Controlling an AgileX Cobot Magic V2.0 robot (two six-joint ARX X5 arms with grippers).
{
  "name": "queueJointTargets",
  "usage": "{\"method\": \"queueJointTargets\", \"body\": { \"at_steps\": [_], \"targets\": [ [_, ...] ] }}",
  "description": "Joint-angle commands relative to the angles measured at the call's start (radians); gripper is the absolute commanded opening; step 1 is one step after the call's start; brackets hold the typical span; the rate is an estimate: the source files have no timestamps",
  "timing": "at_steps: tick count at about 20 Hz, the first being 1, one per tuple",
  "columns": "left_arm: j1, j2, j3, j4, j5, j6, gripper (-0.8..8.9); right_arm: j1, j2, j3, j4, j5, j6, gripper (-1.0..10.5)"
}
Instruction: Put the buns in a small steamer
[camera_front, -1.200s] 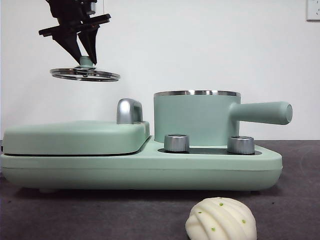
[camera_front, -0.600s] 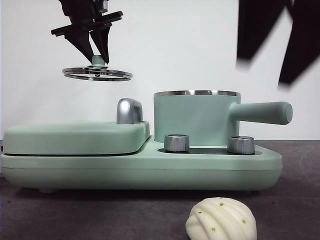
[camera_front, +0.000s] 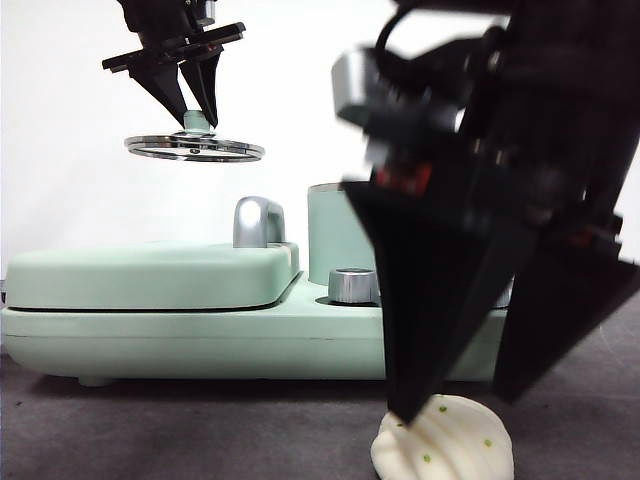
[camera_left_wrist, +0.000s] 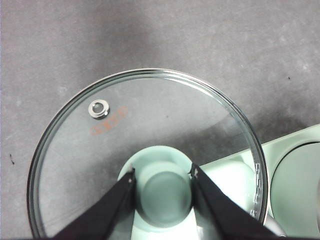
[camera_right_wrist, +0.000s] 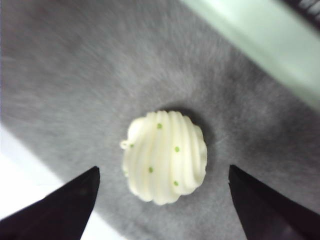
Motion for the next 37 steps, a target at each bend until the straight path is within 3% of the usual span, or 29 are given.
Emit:
{"method": "queueJointTargets", "body": {
  "at_steps": [1, 3, 6, 8, 13, 16, 21, 25, 28, 32, 37],
  "targets": [
    [-0.004, 0.006, 0.047, 0.020, 0.002, -0.001, 0.18, 0.011, 0.058, 0.005, 0.013, -0.001, 0.010, 4.1],
    [-0.004, 0.006, 0.047, 0.021, 0.002, -0.001, 0.18, 0.011, 0.092, 0.005, 0.028, -0.001, 0.009, 4.1],
    [-0.004, 0.006, 0.047, 0.021, 0.002, -0.001, 0.18, 0.011, 0.104, 0.005, 0.047, -0.001, 0.010, 2.2],
    [-0.004, 0.006, 0.047, 0.021, 0.002, -0.001, 0.18, 0.011, 0.103, 0.006, 0.055, -0.001, 0.011, 1.7],
    [-0.004, 0.006, 0.047, 0.020, 0.002, -0.001, 0.18, 0.010, 0.101, 0.070, -0.018, -0.035, 0.016, 1.5],
    [-0.004, 0.006, 0.047, 0.019, 0.002, 0.000, 0.18, -0.001, 0.101, 0.227, -0.206, -0.023, -0.018, 1.5],
    [-0.004, 0.006, 0.047, 0.021, 0.002, 0.000, 0.18, -0.122, 0.121, 0.596, -0.502, 0.010, -0.105, 1.5],
    [-0.004, 0.006, 0.047, 0.025, 0.002, 0.000, 0.18, -0.272, 0.226, 0.850, -0.599, 0.057, -0.228, 1.5],
    [-0.004, 0.006, 0.047, 0.026, 0.002, 0.000, 0.18, -0.361, 0.346, 0.994, -0.617, 0.057, -0.272, 1.5],
    [-0.004, 0.006, 0.047, 0.025, 0.002, 0.000, 0.18, -0.425, 0.480, 1.109, -0.610, 0.056, -0.307, 1.5],
    [-0.005, 0.006, 0.047, 0.025, 0.002, 0.000, 0.18, -0.448, 0.585, 1.121, -0.589, 0.055, -0.314, 1.5]
  ]
}}
